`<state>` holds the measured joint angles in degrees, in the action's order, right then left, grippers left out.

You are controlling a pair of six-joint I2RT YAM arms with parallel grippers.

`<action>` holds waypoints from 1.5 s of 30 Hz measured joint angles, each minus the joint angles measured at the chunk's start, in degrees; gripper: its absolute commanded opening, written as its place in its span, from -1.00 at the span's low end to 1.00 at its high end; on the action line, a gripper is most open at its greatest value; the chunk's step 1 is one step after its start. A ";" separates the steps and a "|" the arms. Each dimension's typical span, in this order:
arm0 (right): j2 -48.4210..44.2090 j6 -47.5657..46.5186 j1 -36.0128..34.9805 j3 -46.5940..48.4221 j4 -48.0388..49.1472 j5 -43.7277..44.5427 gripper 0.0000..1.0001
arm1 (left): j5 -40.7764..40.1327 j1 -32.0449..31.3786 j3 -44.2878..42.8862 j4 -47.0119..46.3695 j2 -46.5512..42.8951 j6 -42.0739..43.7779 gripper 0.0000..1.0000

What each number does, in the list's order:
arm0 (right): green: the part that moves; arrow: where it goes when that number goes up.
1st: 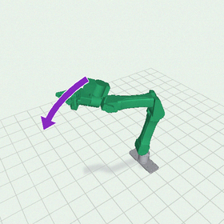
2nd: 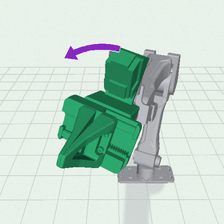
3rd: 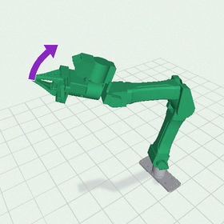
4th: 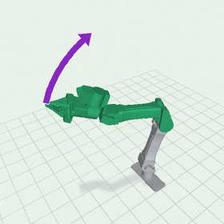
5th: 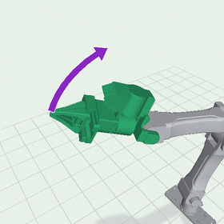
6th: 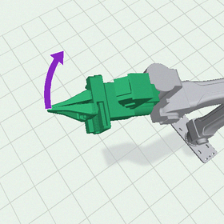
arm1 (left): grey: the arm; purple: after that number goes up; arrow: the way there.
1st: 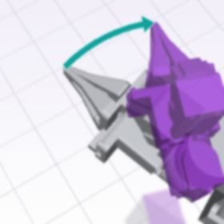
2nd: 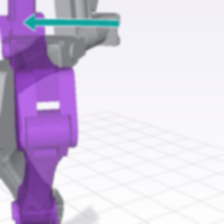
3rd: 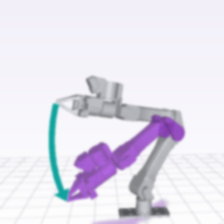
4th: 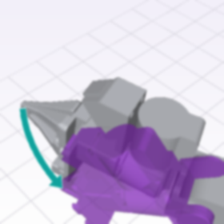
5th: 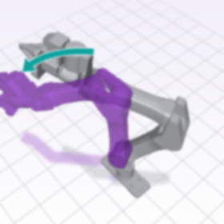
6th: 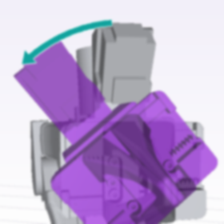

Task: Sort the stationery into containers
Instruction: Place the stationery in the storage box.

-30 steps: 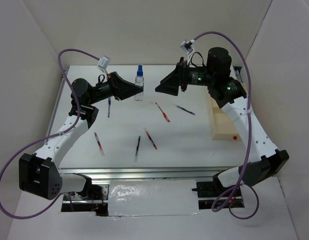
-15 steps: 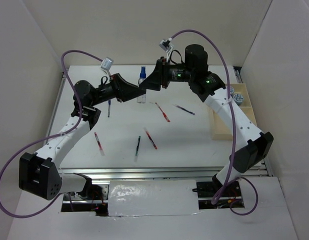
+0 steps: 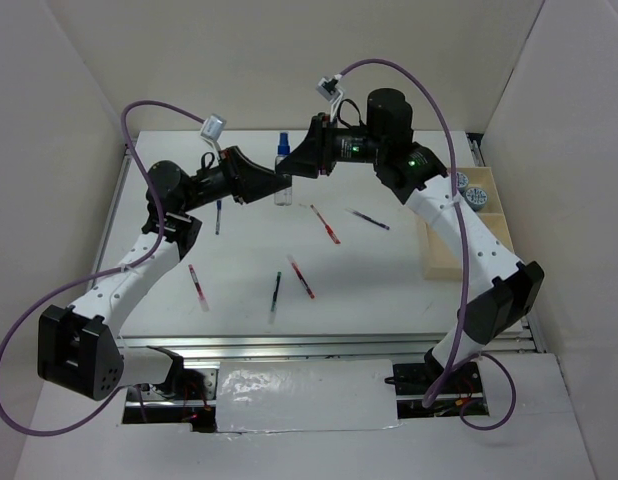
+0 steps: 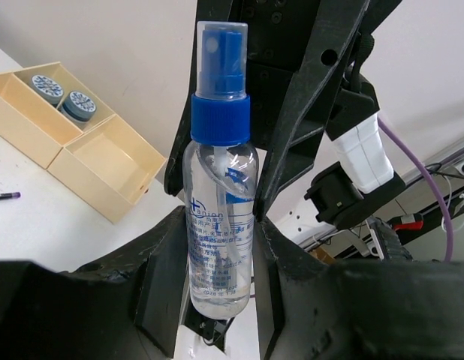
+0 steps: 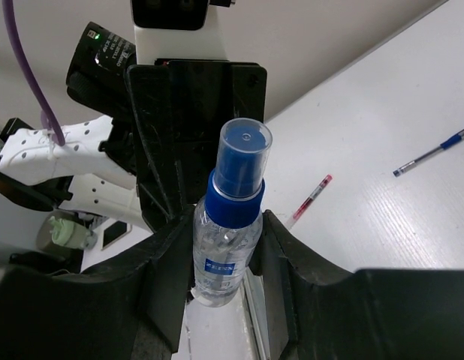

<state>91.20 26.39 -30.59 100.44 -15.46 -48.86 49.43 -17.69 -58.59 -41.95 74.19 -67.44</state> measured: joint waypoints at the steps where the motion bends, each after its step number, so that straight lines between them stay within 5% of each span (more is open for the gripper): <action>1: 0.04 0.07 0.13 -0.04 0.00 0.00 -0.96 | -0.09 0.02 -0.02 0.50 -0.02 0.37 -0.01; 2: 0.07 0.13 0.42 -0.20 -0.02 -0.02 -0.97 | -0.24 0.04 -0.24 1.88 -0.09 1.29 0.65; 5: 0.07 -0.33 2.32 -0.72 -0.70 -0.50 -1.00 | -0.72 0.63 -3.10 11.80 -0.11 6.97 0.98; 14: -1.81 -21.66 24.39 1.14 -21.55 9.11 -1.00 | -12.98 11.30 -23.63 56.30 5.07 39.65 0.98; 20: 5.11 -37.11 33.29 8.50 -35.01 25.49 -1.00 | -24.00 11.91 -26.67 72.13 12.57 51.04 0.99; 32: 30.10 -44.02 37.46 15.93 -38.36 44.83 -1.00 | -32.81 12.41 -23.50 77.53 14.56 57.13 0.99; 41: 33.03 -43.78 37.09 16.81 -38.56 47.74 -1.00 | -42.36 13.07 -21.18 77.57 15.28 58.25 0.99; 45: 33.33 -43.45 36.89 16.55 -38.64 48.96 -0.73 | -46.25 13.38 -21.18 77.07 16.81 58.31 0.98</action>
<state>124.53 -17.06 6.31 116.99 -54.11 0.10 3.18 -4.32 -79.77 35.11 91.00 -9.13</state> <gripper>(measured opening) 0.444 0.993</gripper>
